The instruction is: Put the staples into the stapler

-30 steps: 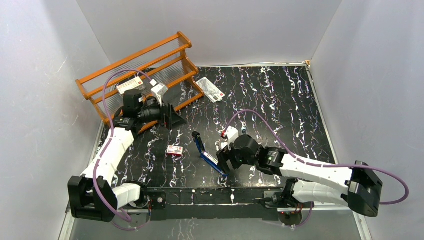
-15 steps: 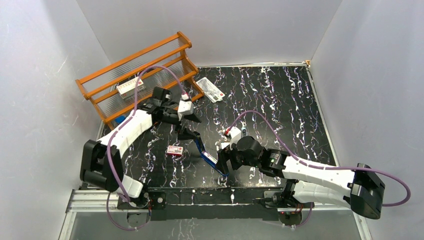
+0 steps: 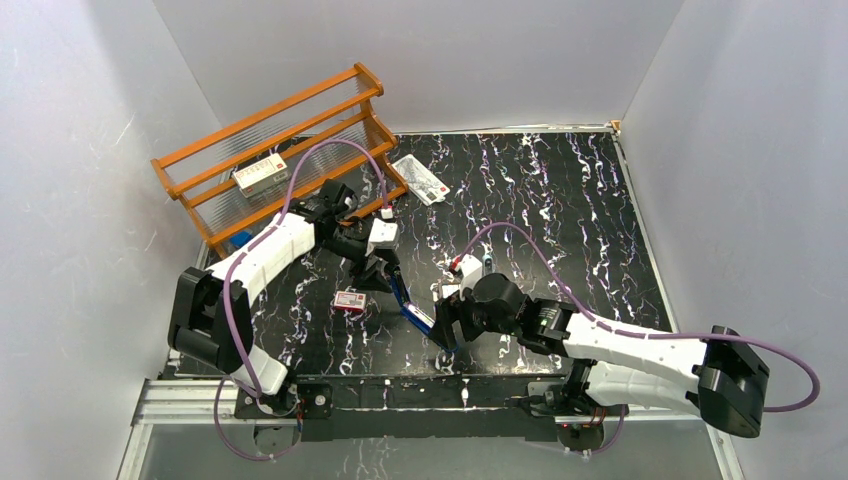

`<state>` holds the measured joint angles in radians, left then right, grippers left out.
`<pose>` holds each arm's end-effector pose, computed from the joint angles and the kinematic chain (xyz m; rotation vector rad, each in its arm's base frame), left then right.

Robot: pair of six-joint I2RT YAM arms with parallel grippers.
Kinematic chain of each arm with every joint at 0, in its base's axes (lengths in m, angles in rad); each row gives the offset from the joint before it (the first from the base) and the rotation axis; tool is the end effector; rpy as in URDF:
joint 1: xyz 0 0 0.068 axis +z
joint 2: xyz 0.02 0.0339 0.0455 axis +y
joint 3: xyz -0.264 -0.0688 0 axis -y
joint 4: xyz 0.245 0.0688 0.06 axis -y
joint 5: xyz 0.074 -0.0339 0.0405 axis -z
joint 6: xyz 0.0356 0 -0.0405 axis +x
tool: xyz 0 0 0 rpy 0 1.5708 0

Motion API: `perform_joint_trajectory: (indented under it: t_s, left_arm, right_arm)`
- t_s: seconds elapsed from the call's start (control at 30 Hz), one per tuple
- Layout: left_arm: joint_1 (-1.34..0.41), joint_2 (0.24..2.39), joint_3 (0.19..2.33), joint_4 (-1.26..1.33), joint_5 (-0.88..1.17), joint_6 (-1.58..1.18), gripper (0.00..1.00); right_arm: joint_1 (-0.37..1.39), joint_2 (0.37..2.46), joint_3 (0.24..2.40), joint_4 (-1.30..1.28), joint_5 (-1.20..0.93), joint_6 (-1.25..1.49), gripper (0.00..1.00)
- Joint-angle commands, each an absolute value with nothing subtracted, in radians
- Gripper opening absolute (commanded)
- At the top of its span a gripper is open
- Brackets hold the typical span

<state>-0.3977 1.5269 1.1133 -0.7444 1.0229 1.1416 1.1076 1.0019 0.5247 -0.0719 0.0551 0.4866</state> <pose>0.2593 -0.1419 0.2489 1.7330 1.4134 -0.9923 0.0984 0.1927 0.2195 -0.6542 2.1524 0.8585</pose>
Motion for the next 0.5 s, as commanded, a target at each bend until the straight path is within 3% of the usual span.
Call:
perform_joint_trajectory:
  t_s: [0.0, 0.47]
  left_arm:
    - [-0.411, 1.532, 1.133, -0.783, 1.002, 1.176, 0.63]
    - [-0.420, 1.523, 1.144, -0.776, 1.019, 1.190, 0.39]
  right_arm:
    - [1.106, 1.016, 0.532, -0.014, 0.045, 0.492, 0.90]
    - [1.106, 1.045, 0.511, -0.013, 0.042, 0.522, 0.91]
